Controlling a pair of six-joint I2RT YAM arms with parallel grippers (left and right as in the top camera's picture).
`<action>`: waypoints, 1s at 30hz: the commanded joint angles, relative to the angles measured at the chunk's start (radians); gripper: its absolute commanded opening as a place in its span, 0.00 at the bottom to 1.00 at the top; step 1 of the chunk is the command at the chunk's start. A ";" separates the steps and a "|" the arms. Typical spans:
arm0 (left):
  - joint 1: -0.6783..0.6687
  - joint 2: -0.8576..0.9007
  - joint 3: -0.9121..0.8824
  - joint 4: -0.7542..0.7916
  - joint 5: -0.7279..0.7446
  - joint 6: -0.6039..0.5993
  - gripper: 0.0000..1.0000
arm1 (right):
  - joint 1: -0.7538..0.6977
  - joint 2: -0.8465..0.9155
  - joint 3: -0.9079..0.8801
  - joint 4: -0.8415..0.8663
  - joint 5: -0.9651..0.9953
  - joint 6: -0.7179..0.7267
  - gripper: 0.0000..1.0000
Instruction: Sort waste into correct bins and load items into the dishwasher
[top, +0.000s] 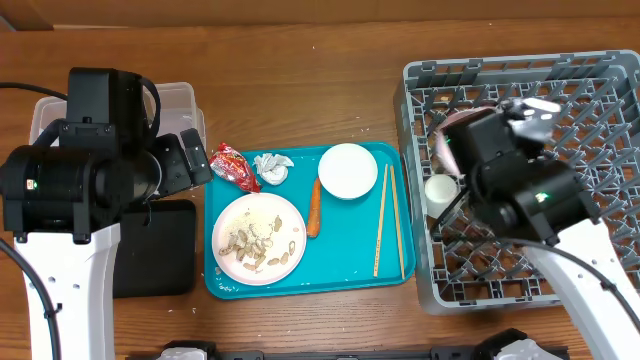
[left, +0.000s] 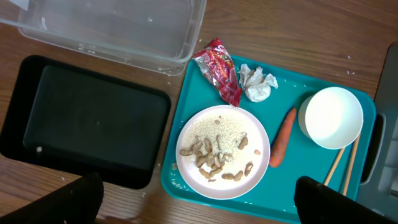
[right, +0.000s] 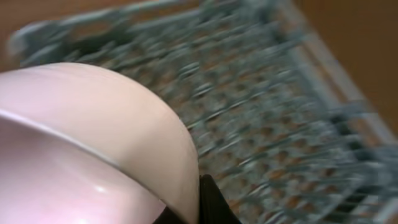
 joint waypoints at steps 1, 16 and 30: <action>0.005 0.005 0.003 -0.002 -0.017 -0.011 1.00 | -0.064 0.027 -0.014 0.003 0.259 0.044 0.04; 0.005 0.005 0.003 -0.002 -0.017 -0.011 1.00 | -0.222 0.329 -0.067 0.151 0.373 0.129 0.04; 0.005 0.005 0.003 -0.002 -0.017 -0.011 1.00 | -0.228 0.520 -0.135 0.144 0.394 0.159 0.04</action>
